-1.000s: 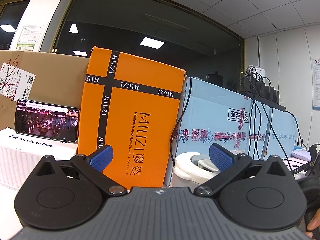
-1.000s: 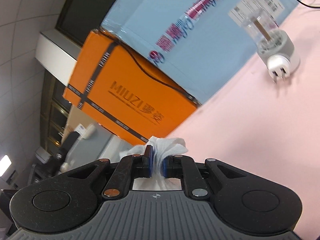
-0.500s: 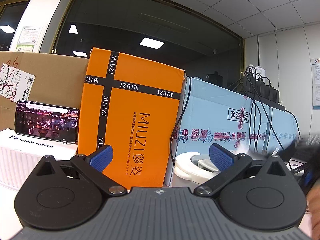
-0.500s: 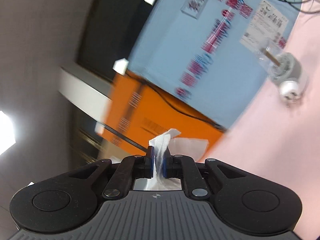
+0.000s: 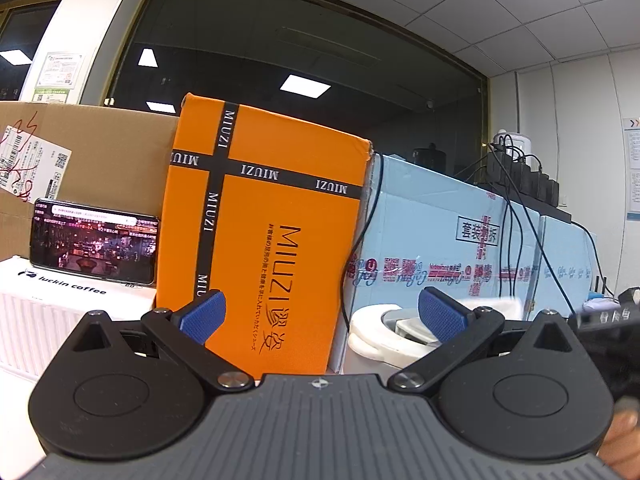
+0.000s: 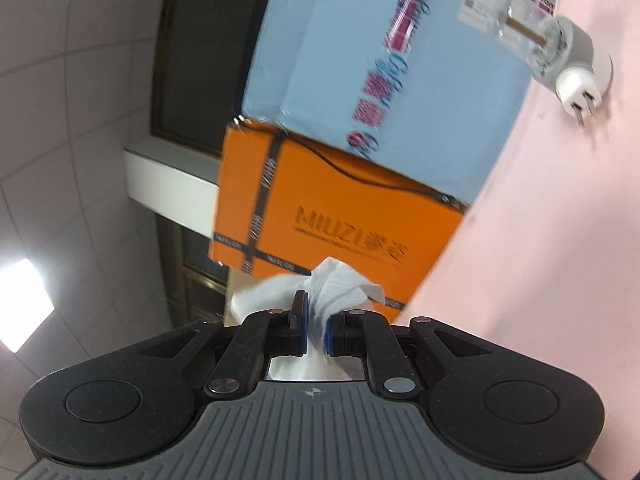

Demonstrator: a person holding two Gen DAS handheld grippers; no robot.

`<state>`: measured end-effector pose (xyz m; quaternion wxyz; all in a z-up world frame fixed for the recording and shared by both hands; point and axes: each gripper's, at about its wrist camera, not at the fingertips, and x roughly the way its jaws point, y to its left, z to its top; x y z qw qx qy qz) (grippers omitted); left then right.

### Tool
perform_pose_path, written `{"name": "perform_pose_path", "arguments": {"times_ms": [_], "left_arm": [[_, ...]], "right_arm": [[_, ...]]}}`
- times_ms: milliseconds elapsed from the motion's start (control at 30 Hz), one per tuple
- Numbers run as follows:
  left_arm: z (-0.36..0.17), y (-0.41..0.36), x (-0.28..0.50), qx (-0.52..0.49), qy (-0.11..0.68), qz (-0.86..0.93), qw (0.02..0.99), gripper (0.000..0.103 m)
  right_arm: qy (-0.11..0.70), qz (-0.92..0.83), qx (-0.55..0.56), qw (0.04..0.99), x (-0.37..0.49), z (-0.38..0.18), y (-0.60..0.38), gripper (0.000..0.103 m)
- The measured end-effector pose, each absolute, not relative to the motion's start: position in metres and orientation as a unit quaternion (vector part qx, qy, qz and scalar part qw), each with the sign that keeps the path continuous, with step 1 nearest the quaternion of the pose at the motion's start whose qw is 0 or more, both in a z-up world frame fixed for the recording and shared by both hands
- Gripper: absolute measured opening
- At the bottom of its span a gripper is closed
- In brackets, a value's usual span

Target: Clean container

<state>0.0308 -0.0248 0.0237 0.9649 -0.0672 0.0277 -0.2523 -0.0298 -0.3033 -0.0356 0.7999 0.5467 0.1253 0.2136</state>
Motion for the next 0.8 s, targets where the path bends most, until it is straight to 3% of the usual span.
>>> {"name": "perform_pose_path", "arguments": {"times_ms": [300, 500, 633, 800], "left_arm": [[0.024, -0.025, 0.03, -0.068, 0.028, -0.252, 0.965, 0.103], [0.024, -0.025, 0.029, -0.067, 0.027, -0.254, 0.965, 0.103], [0.024, -0.025, 0.03, -0.068, 0.028, -0.254, 0.964, 0.103], [0.024, -0.026, 0.03, -0.068, 0.028, -0.255, 0.964, 0.103]], "right_arm": [[0.176, 0.146, 0.47, 0.853, -0.029, -0.042, -0.292, 0.01], [0.25, 0.102, 0.441, 0.856, -0.02, -0.06, -0.284, 0.009], [0.228, 0.122, 0.474, 0.842, -0.025, -0.061, -0.292, 0.009], [0.192, 0.141, 0.438, 0.867, -0.039, -0.042, -0.292, 0.009]]}}
